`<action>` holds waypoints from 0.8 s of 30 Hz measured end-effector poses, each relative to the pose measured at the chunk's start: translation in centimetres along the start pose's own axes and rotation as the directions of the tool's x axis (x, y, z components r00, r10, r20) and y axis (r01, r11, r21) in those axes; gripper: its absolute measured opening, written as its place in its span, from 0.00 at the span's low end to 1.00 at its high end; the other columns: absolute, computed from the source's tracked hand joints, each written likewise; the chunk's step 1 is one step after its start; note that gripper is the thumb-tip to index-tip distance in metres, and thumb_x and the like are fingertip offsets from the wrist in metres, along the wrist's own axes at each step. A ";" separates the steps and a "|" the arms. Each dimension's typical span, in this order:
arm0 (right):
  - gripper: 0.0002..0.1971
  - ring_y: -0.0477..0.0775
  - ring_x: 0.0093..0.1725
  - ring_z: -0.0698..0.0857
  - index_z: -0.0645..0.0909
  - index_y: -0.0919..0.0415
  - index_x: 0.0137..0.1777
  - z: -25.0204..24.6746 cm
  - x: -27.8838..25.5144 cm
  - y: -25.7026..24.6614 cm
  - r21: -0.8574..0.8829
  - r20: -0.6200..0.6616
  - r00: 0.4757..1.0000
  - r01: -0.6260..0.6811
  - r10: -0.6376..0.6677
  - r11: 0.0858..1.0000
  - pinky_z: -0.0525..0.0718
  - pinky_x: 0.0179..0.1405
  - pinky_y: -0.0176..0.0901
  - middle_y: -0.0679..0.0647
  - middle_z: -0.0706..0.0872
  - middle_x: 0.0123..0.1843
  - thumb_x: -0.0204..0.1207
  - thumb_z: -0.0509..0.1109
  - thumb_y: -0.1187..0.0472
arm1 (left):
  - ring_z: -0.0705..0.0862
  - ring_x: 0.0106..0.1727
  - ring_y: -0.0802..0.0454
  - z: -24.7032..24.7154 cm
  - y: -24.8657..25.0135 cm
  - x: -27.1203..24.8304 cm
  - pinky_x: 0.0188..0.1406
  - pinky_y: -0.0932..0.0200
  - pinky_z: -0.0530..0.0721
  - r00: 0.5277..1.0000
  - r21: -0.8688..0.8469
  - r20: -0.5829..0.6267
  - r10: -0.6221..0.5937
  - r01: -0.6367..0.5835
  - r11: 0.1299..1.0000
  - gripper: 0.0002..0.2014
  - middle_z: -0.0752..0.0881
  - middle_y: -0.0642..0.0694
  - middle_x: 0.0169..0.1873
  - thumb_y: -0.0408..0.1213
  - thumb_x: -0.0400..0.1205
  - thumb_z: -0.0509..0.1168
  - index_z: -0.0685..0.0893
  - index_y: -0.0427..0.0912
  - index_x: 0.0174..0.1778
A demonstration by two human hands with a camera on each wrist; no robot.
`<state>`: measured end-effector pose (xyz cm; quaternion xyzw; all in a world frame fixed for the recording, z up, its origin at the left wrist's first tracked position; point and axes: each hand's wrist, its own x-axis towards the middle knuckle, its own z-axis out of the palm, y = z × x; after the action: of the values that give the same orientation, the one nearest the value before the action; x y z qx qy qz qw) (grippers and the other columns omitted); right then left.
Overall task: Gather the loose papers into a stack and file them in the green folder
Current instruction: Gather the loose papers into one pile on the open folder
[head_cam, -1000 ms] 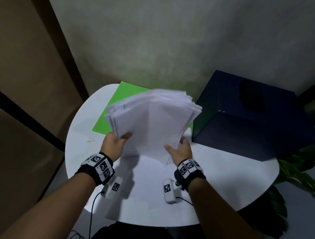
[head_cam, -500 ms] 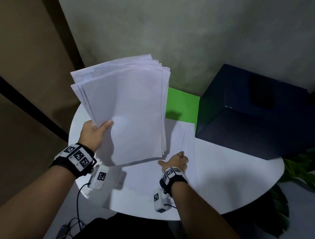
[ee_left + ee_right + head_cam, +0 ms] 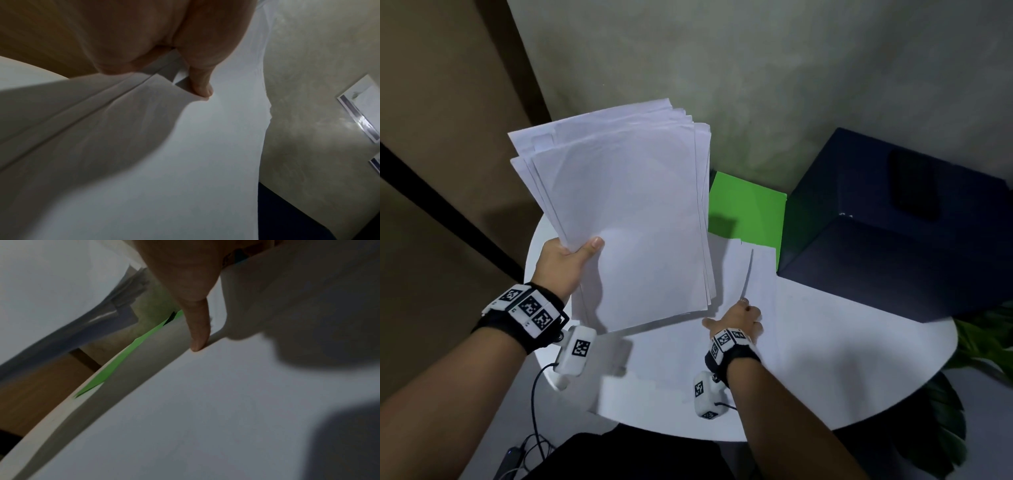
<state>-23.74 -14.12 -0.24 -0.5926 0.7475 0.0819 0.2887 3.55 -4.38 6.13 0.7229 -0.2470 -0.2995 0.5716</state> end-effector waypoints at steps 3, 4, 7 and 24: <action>0.46 0.65 0.73 0.77 0.52 0.64 0.84 -0.2 0.4 -0.1 0.188 0.041 0.999 0.000 -0.008 0.982 0.79 0.68 0.54 0.63 0.70 0.78 0.73 0.79 0.59 | 0.89 0.51 0.46 -0.6 -0.4 0.3 0.56 0.50 0.84 1.000 0.005 -0.009 -0.016 0.016 1.000 0.10 0.92 0.49 0.45 0.47 0.77 0.75 0.90 0.47 0.49; 0.43 0.65 0.72 0.78 0.53 0.62 0.84 -0.3 0.6 0.1 0.244 0.037 0.999 -0.001 -0.008 0.970 0.79 0.68 0.53 0.64 0.74 0.76 0.76 0.76 0.63 | 0.89 0.53 0.46 -0.8 -0.5 0.4 0.57 0.49 0.84 1.000 -0.003 0.000 -0.019 0.019 1.000 0.10 0.92 0.48 0.47 0.48 0.76 0.75 0.91 0.49 0.49; 0.29 0.66 0.67 0.82 0.66 0.60 0.78 -2.0 0.6 1.1 0.376 -0.055 0.998 0.031 -0.011 0.926 0.81 0.67 0.53 0.65 0.80 0.71 0.78 0.71 0.62 | 0.89 0.53 0.46 -0.9 -1.2 0.3 0.56 0.51 0.84 0.995 -0.003 0.052 -0.090 0.090 0.996 0.10 0.92 0.46 0.50 0.46 0.77 0.75 0.90 0.48 0.51; 0.04 0.56 0.44 0.88 0.86 0.65 0.45 -11.2 1.5 1.2 0.596 -0.349 0.913 0.389 -0.210 0.703 0.83 0.43 0.36 0.57 0.91 0.44 0.77 0.75 0.63 | 0.87 0.55 0.35 2.8 -7.8 -1.8 0.62 0.43 0.84 0.824 0.465 0.053 -0.564 0.479 0.744 0.36 0.88 0.34 0.56 0.66 0.71 0.60 0.85 0.35 0.57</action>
<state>-28.79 -20.29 7.92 -0.5737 0.6516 -0.3092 0.3882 0.43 -3.25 -1.63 0.8389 -0.1476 -0.4530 0.2633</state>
